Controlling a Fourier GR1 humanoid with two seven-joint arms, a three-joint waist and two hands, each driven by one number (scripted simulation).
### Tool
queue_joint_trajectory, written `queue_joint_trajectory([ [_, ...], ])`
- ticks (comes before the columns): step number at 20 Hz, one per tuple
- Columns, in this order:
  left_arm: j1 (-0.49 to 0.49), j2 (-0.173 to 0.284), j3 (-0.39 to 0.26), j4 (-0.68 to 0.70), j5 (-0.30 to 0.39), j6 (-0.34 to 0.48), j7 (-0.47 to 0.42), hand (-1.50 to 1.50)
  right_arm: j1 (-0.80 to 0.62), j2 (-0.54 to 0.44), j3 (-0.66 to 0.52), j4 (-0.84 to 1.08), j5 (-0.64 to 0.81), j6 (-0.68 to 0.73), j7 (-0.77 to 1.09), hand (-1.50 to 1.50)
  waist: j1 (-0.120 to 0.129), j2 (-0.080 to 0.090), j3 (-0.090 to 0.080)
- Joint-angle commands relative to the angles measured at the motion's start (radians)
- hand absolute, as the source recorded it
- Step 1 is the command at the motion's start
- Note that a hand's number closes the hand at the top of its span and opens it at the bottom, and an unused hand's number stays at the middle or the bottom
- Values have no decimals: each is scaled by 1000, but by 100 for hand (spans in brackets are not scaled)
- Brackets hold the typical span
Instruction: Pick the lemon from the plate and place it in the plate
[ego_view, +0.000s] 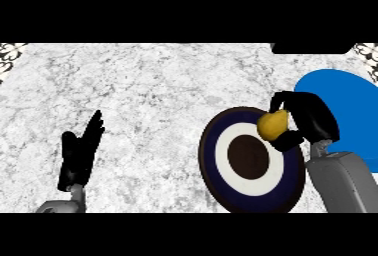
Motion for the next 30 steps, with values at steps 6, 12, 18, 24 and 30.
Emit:
queue_joint_trajectory([
  [6, 54, -28, -26, -37, -24, 21, -2, 0, -29, -35, -146, -223, 64, -144, 111, 150, -8, -4, 0],
  [12, 20, -6, 13, 11, -10, -11, -46, 0, -55, -64, -246, -249, 48, -82, 205, 150, -5, -1, 0],
  [18, -13, -10, 25, 33, -7, -18, -11, 0, -138, -130, -357, 12, 10, -137, 124, 150, 2, 2, 0],
  [24, -68, -33, 40, 91, -23, 6, -34, 0, -152, -153, -379, 198, -8, -201, 23, 150, -1, 1, 0],
  [30, 63, -31, 22, 26, -15, -22, -76, 0, -131, -217, -422, 423, -41, -187, -108, 150, 5, 2, 0],
])
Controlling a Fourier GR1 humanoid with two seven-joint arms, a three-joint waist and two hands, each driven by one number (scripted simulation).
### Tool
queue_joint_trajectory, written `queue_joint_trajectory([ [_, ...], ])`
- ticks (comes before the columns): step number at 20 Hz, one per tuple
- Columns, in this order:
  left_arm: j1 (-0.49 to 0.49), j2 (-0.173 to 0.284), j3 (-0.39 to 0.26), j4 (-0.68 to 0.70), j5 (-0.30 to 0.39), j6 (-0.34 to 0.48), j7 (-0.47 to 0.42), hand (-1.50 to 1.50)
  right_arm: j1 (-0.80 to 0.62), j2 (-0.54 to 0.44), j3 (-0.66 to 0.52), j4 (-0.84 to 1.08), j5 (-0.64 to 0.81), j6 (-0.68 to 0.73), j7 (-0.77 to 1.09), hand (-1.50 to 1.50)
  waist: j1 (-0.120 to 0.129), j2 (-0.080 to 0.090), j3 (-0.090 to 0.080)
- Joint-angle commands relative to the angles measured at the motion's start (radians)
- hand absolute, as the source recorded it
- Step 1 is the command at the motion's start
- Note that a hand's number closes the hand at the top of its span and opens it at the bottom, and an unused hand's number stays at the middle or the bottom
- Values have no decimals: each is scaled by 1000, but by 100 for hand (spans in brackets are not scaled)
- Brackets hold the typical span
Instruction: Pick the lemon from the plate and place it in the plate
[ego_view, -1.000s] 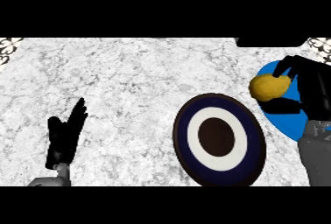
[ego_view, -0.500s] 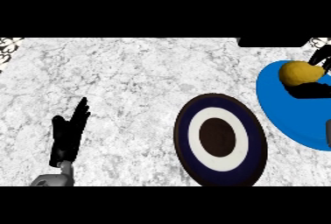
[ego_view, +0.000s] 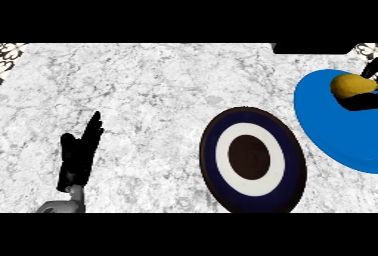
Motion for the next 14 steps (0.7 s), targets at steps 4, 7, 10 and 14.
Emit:
queue_joint_trajectory([
  [4, -15, 4, 17, 3, 16, -14, 19, 0, -43, -81, -31, 276, -55, 99, -130, 150, 2, 1, 0],
  [7, -58, 0, 7, 3, 7, -10, 40, 0, -60, -65, 3, 394, -37, 165, -121, 150, 10, 6, 1],
  [10, 12, -10, -11, -40, -16, 7, 22, 0, -115, -151, -32, 512, -68, 239, -197, -150, 12, 4, 1],
  [14, -36, 14, 33, 51, 6, -23, -31, 0, -165, -122, -12, 562, -81, 234, -305, -150, 6, 3, 0],
])
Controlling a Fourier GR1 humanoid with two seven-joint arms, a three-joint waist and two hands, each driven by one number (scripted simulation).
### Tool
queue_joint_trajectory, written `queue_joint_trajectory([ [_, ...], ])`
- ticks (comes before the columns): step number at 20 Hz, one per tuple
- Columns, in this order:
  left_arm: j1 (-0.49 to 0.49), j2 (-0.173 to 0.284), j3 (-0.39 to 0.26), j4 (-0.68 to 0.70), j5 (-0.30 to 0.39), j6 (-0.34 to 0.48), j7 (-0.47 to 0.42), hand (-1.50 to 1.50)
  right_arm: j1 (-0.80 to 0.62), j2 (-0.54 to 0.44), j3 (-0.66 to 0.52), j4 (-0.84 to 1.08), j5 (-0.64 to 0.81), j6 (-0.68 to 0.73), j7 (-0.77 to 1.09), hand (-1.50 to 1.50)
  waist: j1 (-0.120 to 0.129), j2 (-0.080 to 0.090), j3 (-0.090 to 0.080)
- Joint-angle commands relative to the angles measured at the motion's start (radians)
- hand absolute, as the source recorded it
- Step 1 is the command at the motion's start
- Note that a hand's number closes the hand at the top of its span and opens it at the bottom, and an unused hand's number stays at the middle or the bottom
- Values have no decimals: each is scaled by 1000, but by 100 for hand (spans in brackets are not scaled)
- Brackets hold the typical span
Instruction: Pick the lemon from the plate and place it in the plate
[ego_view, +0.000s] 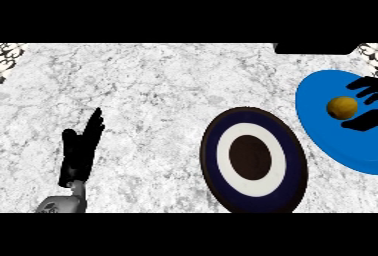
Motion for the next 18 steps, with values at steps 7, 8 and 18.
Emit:
queue_joint_trajectory([
  [7, 35, -19, 3, -8, 7, 10, 2, 0, -39, 29, -261, -21, -340, 49, -271, -150, -24, -9, 0],
  [8, 33, -6, 10, -1, 2, 7, -13, 0, -23, 41, -293, 1, -373, 37, -304, -150, -20, -5, 1],
  [18, 30, -4, -14, -90, -4, -12, 67, 0, 22, -122, -377, 160, -539, 277, -388, -150, -4, -3, 0],
])
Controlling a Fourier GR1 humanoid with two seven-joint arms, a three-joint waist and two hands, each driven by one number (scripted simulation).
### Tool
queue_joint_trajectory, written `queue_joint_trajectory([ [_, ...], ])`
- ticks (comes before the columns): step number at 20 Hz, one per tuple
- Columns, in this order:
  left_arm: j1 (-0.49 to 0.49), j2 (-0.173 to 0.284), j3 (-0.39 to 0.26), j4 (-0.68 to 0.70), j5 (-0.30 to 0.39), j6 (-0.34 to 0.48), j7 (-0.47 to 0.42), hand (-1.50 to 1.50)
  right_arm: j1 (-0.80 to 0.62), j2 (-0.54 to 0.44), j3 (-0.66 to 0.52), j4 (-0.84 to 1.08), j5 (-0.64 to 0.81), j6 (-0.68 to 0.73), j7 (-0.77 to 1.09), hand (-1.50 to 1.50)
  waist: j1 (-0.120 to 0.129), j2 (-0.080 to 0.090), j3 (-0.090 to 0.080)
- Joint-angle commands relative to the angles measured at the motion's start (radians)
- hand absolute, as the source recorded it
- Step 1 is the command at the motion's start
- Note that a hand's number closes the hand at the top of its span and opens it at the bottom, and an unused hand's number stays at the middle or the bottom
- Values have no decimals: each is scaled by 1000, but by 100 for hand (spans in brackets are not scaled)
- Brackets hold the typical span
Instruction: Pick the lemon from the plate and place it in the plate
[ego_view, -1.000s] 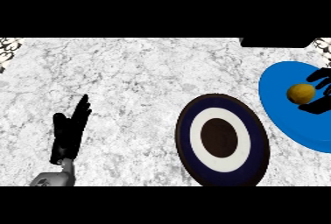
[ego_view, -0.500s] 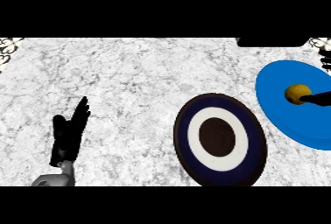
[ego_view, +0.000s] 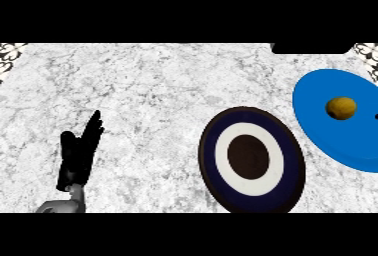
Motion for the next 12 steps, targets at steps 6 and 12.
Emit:
queue_joint_trajectory([
  [6, -9, -23, -4, 36, -16, 6, -37, 0, 71, -42, 27, 123, -58, 62, -219, -150, 5, 3, 0],
  [12, 19, -10, 10, 8, -17, -8, -38, 0, 69, 7, 89, 59, -90, -16, -182, -150, 2, 0, -1],
])
